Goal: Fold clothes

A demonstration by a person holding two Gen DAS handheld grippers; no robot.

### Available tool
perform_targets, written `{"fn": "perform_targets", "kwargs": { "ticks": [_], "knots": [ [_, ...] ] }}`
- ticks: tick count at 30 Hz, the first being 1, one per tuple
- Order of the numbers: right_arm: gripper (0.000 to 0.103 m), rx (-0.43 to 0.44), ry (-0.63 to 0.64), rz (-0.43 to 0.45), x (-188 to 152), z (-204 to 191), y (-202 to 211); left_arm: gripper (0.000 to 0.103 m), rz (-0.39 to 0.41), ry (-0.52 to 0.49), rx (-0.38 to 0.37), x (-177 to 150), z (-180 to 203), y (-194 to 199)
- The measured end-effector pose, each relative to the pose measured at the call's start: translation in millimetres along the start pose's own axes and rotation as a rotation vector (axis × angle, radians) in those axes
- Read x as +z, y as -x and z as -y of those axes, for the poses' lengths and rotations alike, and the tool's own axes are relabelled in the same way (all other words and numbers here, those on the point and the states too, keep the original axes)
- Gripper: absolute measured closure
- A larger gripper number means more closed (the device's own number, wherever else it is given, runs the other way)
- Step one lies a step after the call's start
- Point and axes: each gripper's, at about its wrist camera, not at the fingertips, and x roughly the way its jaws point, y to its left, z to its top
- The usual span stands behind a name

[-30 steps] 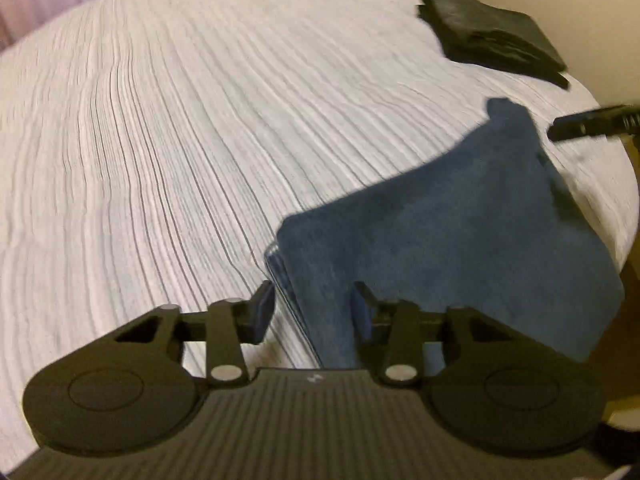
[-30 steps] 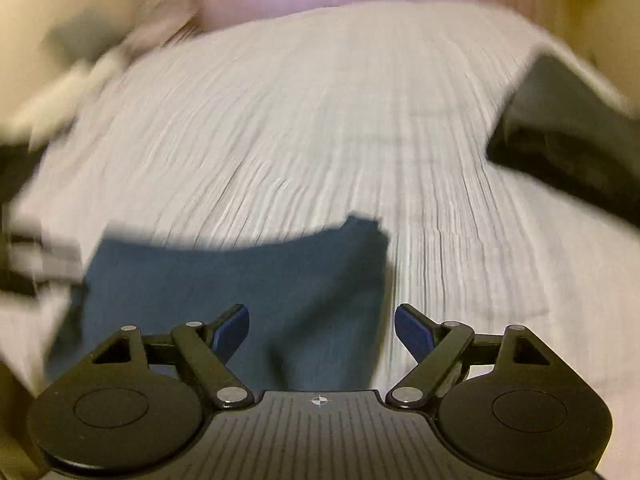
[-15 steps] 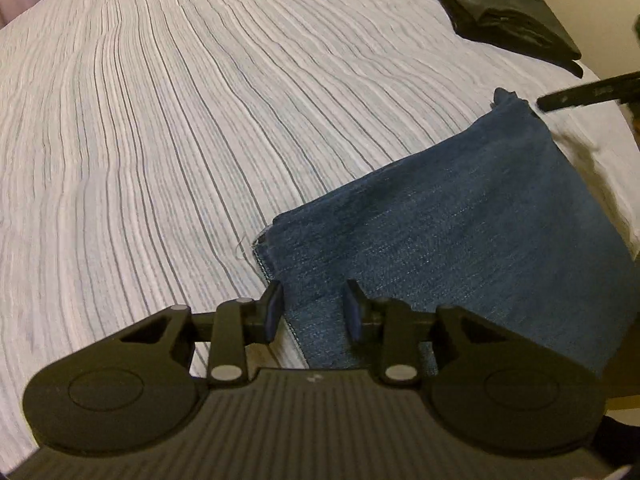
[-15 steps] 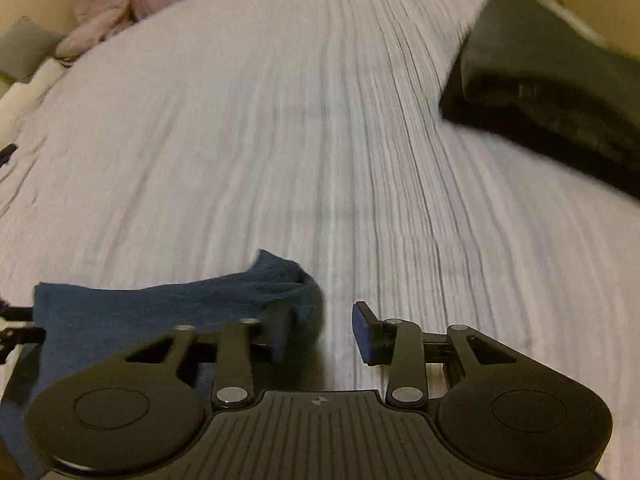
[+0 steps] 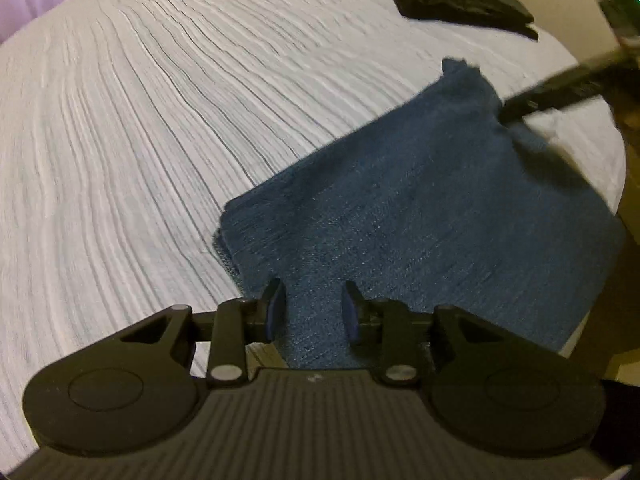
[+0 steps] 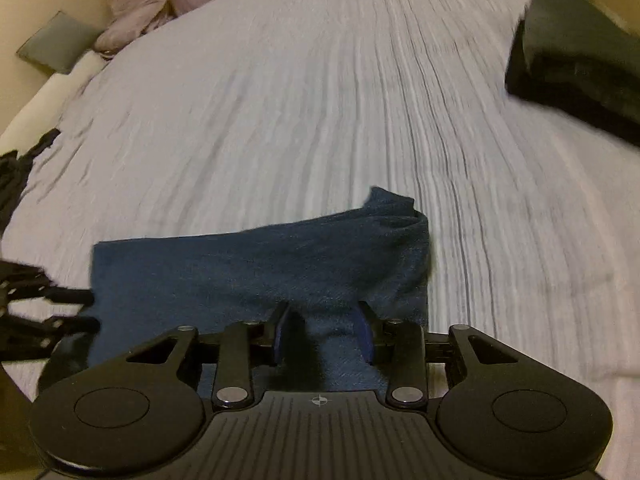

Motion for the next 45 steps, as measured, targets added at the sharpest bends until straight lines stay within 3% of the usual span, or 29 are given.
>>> {"fn": "perform_targets", "kwargs": {
  "ticks": [5, 10, 14, 16, 18, 20, 25, 31, 33, 35, 38, 41, 45],
  "knots": [
    [0.053, 0.037, 0.026, -0.003, -36.3, -36.6, 41.6, 0.076, 0.023, -0.005, -0.017, -29.9, 17.6, 45.1],
    [0.053, -0.035, 0.021, -0.069, -98.6, -44.4, 39.0, 0.076, -0.020, -0.028, -0.030, -64.5, 39.1, 28.3],
    [0.053, -0.050, 0.014, -0.096, -103.6, -41.7, 34.6, 0.074, -0.013, -0.031, -0.002, -57.7, 41.9, 32.9],
    [0.053, -0.073, 0.022, -0.081, -98.0, -47.4, 44.0, 0.064, -0.003, -0.068, 0.031, -57.6, 46.3, 43.8],
    [0.048, -0.104, 0.057, -0.062, -94.0, -56.6, 55.2, 0.044, 0.015, -0.116, 0.065, -59.8, 53.1, 55.8],
    [0.014, -0.140, 0.169, -0.043, -97.9, -69.7, 61.7, 0.035, 0.041, -0.195, 0.099, -64.7, 65.3, 66.1],
    [0.014, -0.201, 0.625, -0.076, -136.9, -108.0, 47.4, 0.022, 0.084, -0.417, 0.168, -84.7, 101.0, 71.5],
    [0.014, -0.316, 1.060, -0.143, -175.2, -115.3, -11.2, 0.012, 0.096, -0.620, 0.206, -110.2, 134.5, 54.2],
    [0.017, -0.341, 1.133, -0.142, -178.9, -113.4, -24.7, 0.009, 0.096, -0.678, 0.225, -115.8, 145.2, 44.5],
    [0.040, -0.335, 1.126, -0.142, -171.4, -110.2, -28.5, 0.008, 0.103, -0.722, 0.240, -118.5, 154.8, 36.4],
    [0.058, -0.300, 1.050, -0.155, -149.5, -107.5, -19.8, 0.007, 0.133, -0.739, 0.266, -115.6, 162.7, 26.8],
    [0.068, -0.253, 0.980, -0.158, -128.6, -109.3, -4.3, 0.007, 0.155, -0.754, 0.301, -110.5, 168.0, 16.2],
    [0.070, -0.214, 0.886, -0.151, -102.5, -112.0, 11.3, 0.007, 0.180, -0.767, 0.364, -104.4, 172.7, 3.4]
  ]
}}
